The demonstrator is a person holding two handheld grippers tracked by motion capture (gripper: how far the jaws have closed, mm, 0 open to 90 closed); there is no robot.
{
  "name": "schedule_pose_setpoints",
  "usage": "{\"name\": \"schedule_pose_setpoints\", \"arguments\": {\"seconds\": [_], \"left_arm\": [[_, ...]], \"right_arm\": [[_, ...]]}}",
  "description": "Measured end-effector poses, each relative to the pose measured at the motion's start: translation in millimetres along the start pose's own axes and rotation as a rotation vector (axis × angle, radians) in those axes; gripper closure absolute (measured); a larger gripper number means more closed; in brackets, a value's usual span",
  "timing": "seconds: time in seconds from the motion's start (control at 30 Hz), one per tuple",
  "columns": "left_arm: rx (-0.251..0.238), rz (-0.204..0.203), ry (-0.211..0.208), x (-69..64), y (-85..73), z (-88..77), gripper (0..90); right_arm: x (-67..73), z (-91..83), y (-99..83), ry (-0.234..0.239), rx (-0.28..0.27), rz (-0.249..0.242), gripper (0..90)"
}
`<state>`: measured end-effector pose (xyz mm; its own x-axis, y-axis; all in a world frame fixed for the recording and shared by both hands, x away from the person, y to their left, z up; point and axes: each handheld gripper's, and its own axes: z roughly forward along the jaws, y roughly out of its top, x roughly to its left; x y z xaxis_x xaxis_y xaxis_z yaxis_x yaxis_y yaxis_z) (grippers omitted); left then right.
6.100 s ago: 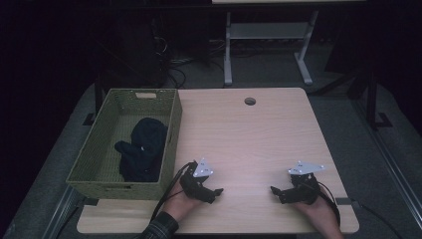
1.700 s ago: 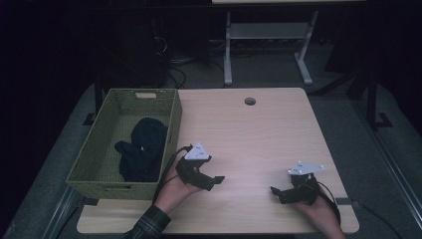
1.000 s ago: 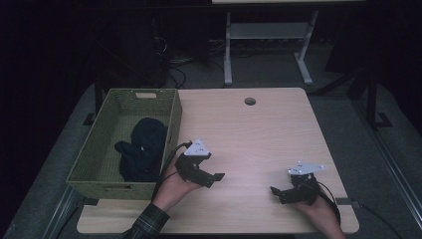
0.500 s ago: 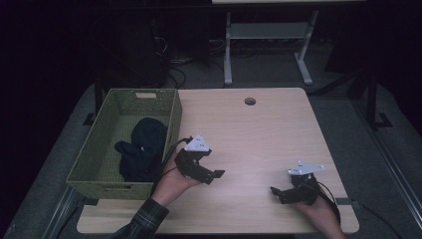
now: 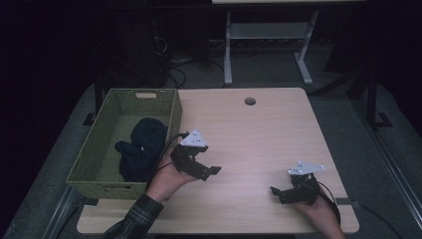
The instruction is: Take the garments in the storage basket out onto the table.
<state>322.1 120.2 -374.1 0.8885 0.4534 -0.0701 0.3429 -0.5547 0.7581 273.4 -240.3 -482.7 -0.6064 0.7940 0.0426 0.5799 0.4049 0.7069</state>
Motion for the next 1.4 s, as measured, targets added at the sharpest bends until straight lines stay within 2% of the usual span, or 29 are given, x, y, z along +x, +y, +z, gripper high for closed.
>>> {"name": "schedule_pose_setpoints", "arguments": {"seconds": [0.27,0.43,0.73,1.13,1.17,1.4], "left_arm": [[0.005,-0.018,-0.014,5.5,5.7,-10.7,14.0],[0.007,-0.010,-0.015,10.7,8.9,-17.5,14.6],[0.048,-0.011,-0.010,16.7,14.2,-26.2,14.6],[0.094,-0.019,0.012,25.1,16.8,-37.9,14.6],[0.104,-0.008,0.017,26.6,17.0,-39.6,14.6],[0.113,-0.017,0.041,32.1,17.8,-50.9,14.6]], "right_arm": [[0.0,0.0,0.0,0.000,0.000,0.001,3.2],[0.0,0.0,0.0,0.000,0.000,0.000,3.2],[0.0,0.0,0.0,0.000,0.000,0.000,3.2],[0.0,0.0,0.0,0.000,0.000,0.000,3.2],[0.0,0.0,0.0,0.000,0.000,0.000,3.2],[0.0,0.0,0.0,0.000,0.000,0.000,3.2]]}}
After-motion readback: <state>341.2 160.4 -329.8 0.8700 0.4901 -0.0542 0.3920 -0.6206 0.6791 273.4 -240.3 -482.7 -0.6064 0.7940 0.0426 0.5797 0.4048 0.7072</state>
